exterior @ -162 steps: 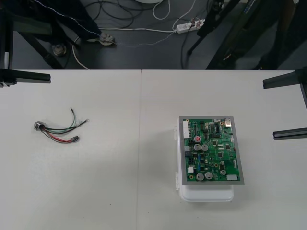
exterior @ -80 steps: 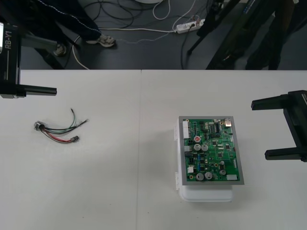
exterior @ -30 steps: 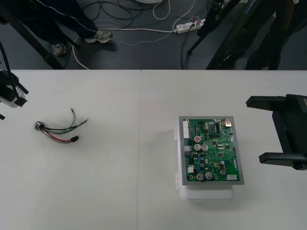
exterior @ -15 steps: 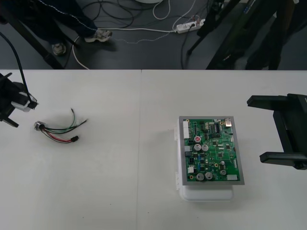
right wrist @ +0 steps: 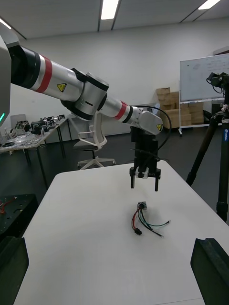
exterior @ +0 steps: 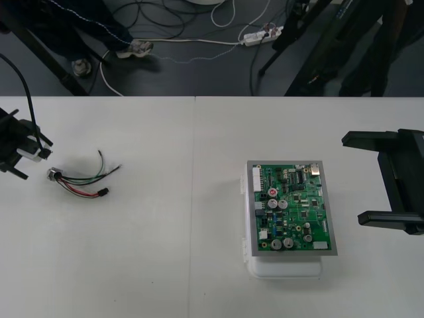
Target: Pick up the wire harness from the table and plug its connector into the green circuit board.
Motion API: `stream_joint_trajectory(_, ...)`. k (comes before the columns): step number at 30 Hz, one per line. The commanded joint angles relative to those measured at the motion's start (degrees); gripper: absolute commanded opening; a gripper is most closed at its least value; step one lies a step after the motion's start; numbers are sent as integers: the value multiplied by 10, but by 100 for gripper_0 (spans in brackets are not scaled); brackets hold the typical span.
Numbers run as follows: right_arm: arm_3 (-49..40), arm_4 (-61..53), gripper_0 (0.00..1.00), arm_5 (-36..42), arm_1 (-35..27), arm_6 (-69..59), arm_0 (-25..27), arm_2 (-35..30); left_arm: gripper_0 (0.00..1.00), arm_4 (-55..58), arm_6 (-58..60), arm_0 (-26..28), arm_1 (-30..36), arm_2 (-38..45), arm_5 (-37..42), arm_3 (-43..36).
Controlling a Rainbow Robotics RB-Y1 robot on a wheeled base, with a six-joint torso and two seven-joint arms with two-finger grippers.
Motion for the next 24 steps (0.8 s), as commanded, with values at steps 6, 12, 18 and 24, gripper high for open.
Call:
stream_joint_trajectory(6,-11,-9,100,1,4,20,-1,-11,94,57,-118,51,-29,0,77,14)
stream_joint_trajectory(12,-11,-8,100,1,4,23,-1,-10,94,65,-122,66,-31,0,105,14)
stream_joint_trajectory(18,-11,-8,100,1,4,26,-1,-9,94,76,-121,78,-31,0,126,14)
stream_joint_trajectory(24,-11,-8,100,1,4,26,-1,-5,94,82,-119,88,-32,0,144,14)
